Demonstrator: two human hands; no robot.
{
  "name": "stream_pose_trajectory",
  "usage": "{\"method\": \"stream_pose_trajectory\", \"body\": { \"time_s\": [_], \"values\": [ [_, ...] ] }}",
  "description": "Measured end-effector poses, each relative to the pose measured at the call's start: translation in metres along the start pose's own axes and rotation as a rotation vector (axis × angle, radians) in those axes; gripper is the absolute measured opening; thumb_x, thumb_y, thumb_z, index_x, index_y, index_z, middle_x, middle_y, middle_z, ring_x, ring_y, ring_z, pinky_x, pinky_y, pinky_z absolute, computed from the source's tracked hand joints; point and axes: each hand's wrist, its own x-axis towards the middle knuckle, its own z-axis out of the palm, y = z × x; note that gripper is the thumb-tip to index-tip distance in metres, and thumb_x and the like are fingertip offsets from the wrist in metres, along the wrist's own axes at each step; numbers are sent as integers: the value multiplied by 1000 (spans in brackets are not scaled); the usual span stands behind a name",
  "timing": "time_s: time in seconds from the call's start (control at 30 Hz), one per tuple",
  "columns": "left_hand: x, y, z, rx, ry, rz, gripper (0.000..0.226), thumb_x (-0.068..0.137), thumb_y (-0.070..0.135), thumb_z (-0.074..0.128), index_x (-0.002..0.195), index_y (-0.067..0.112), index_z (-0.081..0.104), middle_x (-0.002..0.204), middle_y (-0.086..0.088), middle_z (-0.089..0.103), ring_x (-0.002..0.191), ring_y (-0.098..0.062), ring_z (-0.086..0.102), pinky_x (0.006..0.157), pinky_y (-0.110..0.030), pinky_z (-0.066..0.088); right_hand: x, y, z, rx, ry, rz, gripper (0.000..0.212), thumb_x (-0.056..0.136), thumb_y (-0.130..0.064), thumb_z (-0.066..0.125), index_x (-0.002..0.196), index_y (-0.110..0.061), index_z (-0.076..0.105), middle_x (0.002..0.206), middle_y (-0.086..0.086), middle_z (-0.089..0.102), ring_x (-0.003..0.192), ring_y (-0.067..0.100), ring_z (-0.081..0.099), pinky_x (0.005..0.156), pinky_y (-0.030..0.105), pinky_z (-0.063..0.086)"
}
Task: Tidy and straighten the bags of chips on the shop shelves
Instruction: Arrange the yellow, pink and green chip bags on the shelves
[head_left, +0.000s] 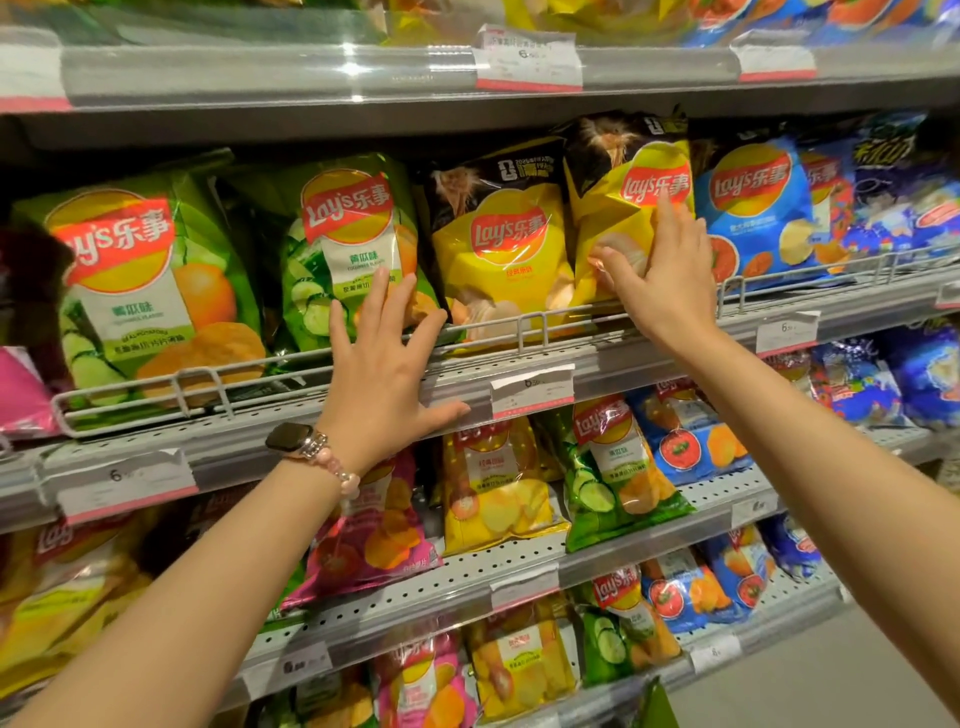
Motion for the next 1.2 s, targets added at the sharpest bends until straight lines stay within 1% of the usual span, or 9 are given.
{"method": "stream_pose_trajectory", "body": {
  "time_s": [0.13,0.23,0.37,0.47,0.53,0.67,0.77,0.9,1.2],
  "values": [
    [-14,9,6,-81,114,-4,85,70,52,76,140,13,45,155,-19,24,146,-35,11,112,-63,5,-22,-1,1,160,109,-58,76,94,-48,49,152,-15,15,159,12,12,147,29,8,117,43,15],
    [-40,22,22,-147,251,74,72,76,44,69,135,9,48,145,-23,38,139,-37,29,110,-64,17,-61,0,4,295,246,-286,52,93,-29,52,135,-1,43,140,20,40,133,28,36,109,33,29],
    [-83,39,55,-180,386,203,36,78,32,64,103,9,52,104,-10,46,94,-27,45,84,-42,38,-119,21,20,322,169,-562,24,89,-15,50,96,3,64,96,18,60,94,25,55,83,30,45],
    [-109,50,81,-222,191,214,36,74,36,65,92,5,62,92,-11,55,86,-25,48,71,-38,45,-153,46,39,196,-104,-521,25,88,-19,50,96,-2,66,93,11,63,88,26,60,74,39,50],
    [-117,57,98,-204,-82,154,61,69,48,74,112,6,62,111,-16,56,104,-32,53,83,-45,49,-163,63,54,44,-284,-337,34,87,-22,57,117,-7,60,117,11,57,109,29,54,88,46,48],
    [-117,65,132,-68,-510,-8,113,67,71,67,151,35,1,157,-9,2,145,-31,1,117,-49,14,-157,85,74,-191,-410,-24,74,81,-41,69,143,-16,36,151,19,25,136,37,29,103,46,38],
    [-115,69,152,-43,-557,-66,123,62,68,73,149,40,-9,155,-10,4,143,-34,6,114,-52,22,-152,99,85,-191,-485,161,95,73,-56,71,148,-21,22,155,18,13,140,37,23,101,52,40],
    [-117,70,164,-35,-544,-71,128,60,65,77,149,39,-10,150,-10,10,136,-33,16,105,-44,36,-147,113,92,-74,-543,258,115,64,-62,75,151,-28,6,138,17,38,124,36,44,93,53,46],
    [-117,68,165,-85,-572,-77,129,59,63,79,147,42,-14,154,-7,2,142,-34,7,108,-53,33,-152,123,89,144,-462,141,107,67,-38,83,150,-22,17,136,9,49,119,29,52,92,47,49]
  ]
}}
